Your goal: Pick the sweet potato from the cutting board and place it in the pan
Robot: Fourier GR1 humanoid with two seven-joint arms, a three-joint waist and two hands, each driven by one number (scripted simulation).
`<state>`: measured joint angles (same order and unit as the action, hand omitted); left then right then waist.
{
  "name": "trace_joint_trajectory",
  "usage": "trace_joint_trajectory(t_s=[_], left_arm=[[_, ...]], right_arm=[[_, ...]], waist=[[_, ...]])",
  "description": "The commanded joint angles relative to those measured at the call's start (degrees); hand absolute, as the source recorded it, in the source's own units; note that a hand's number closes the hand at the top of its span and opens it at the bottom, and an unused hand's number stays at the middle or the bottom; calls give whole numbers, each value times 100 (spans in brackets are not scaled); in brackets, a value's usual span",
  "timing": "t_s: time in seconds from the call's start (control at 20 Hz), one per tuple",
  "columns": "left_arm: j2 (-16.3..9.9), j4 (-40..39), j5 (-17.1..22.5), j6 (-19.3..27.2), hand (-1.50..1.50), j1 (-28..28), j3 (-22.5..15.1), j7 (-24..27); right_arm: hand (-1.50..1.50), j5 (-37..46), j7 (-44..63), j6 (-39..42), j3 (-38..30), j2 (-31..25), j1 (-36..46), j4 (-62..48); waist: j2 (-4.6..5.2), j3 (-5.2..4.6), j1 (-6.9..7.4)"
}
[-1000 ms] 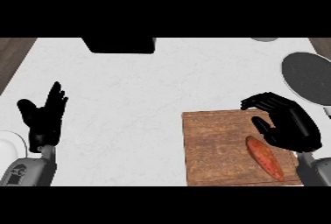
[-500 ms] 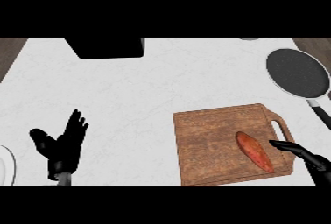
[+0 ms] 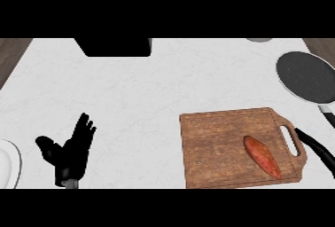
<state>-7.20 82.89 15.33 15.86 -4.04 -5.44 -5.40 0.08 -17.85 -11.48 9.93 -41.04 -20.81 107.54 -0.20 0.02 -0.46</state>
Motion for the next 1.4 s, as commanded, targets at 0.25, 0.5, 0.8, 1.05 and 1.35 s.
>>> trace_joint_trajectory(t_s=[0.25,0.5,0.8,1.05,1.35], left_arm=[[-116,106,93,-301,0,-42,-53,-171],[140,-70,-130,9,0,160,-216,-230],[110,-30,-93,-192,0,-251,-80,47],[138,-231,-152,-157,0,13,-34,57],[284,-24,-330,92,0,-45,-66,-36]], right_arm=[[-150,987,2672,915,348,-1187,1245,75],[-150,1192,3915,2104,831,-1676,2228,101],[-150,1736,4045,2767,1376,-358,3494,-980],[-150,1756,4340,3694,1691,-420,3722,-1413],[-150,2086,4069,4073,1658,-198,3244,-1436]], waist=[[64,-23,310],[77,-20,353],[32,-3,153],[34,-5,124],[17,-1,54]])
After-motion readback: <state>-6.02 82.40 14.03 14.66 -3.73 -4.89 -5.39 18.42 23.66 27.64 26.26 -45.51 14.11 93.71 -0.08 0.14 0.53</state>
